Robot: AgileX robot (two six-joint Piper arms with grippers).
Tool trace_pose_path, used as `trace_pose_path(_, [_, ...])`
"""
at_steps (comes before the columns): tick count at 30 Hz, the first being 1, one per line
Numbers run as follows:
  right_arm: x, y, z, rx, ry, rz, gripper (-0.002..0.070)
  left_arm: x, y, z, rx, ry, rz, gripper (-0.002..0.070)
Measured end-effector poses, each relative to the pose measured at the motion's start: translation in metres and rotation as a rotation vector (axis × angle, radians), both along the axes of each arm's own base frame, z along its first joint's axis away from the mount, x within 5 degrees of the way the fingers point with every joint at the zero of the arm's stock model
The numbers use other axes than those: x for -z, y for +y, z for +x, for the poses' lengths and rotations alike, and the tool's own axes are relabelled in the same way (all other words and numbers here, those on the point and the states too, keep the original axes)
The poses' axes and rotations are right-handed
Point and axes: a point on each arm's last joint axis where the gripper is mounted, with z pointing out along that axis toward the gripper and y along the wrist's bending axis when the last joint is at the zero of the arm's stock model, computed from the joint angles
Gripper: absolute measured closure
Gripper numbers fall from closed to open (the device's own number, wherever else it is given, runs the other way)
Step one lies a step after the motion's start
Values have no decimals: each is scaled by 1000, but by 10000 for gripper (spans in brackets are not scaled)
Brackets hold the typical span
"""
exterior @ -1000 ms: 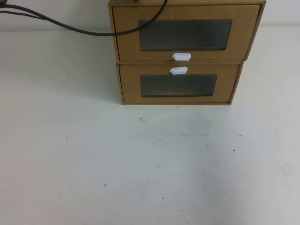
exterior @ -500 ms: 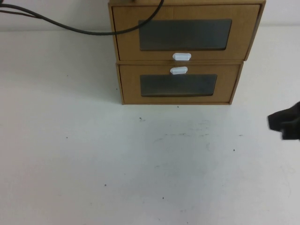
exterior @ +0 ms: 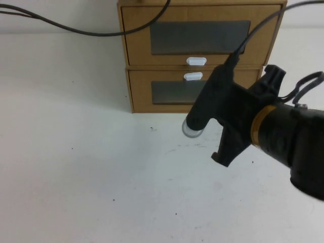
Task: Open the shoe box
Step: 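Pull the top drawer of the cardboard box fully open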
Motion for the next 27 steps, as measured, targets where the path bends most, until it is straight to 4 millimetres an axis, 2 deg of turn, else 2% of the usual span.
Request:
trace_pose_path(3, [-1, 8, -5, -51, -190, -38, 695, 0, 0, 0, 2, 3, -2, 680])
trace_pose_path(5, [2, 12, -9, -85, -251, -44, 695, 1, 0, 0, 5, 4, -5, 680])
trace_pose_path(9, [20, 15, -11, -103, -255, -72, 695, 1, 1, 1, 5, 5, -10, 680])
trace_pose_path(15, [47, 28, 5, -35, -237, -174, 695, 2, 0, 2, 8, 11, -15, 680])
trace_pose_path(23, [42, 49, 32, -15, -285, -247, 692, 3, -1, 2, 12, 14, -25, 680])
trace_pose_path(27, [33, 52, 44, -67, -293, -239, 650, 3, -2, 2, 16, 17, -34, 680])
